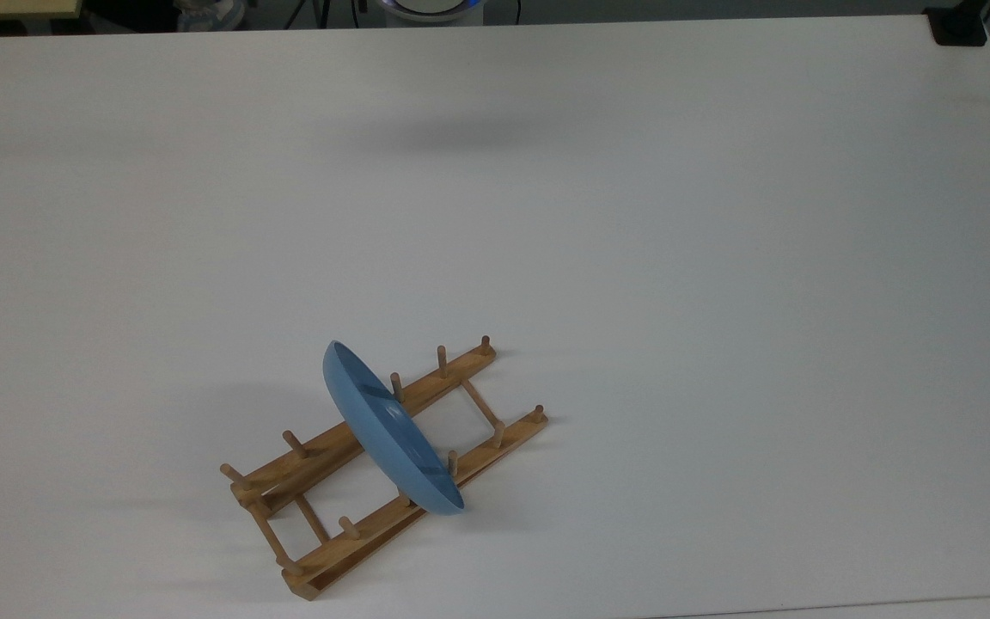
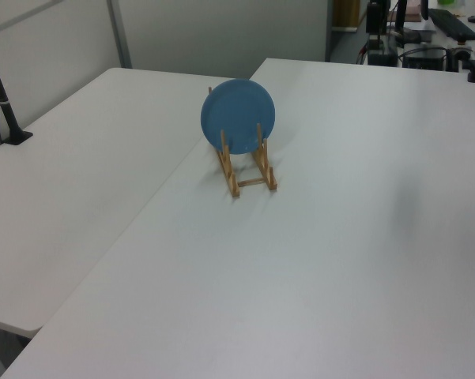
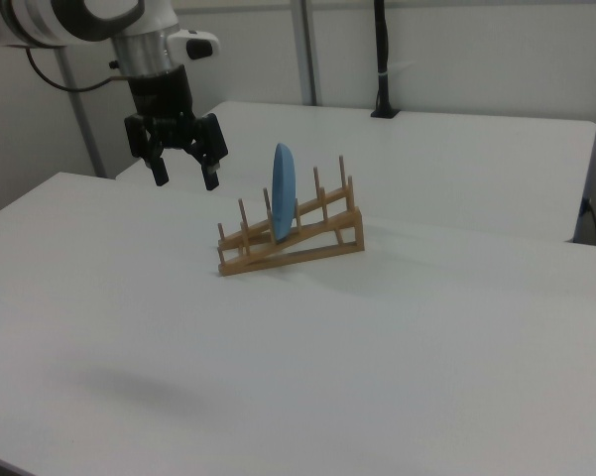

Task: Pick plate from plate rack
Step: 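Move the open gripper down toward the rim of the blue plate, then close the gripper on the rim of the blue plate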

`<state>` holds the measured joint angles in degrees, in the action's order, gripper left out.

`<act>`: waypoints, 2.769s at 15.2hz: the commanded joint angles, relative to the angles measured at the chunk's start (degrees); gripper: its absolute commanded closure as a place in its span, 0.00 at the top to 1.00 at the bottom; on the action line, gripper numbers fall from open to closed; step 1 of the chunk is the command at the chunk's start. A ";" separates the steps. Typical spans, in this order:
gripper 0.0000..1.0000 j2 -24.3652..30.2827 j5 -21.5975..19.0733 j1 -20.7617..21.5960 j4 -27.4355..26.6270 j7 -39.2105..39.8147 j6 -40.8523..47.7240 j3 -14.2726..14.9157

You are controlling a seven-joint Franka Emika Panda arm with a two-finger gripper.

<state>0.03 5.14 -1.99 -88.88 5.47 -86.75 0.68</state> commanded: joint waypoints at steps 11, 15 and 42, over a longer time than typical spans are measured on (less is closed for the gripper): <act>1.00 0.15 -1.01 0.41 -1.29 1.21 -0.53 0.11; 1.00 -2.48 -0.75 0.58 -1.12 1.30 -9.91 -0.07; 0.23 -24.91 15.87 4.54 2.31 -21.55 -53.09 0.46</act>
<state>-25.13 19.69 2.22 -86.26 -14.63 -138.45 0.47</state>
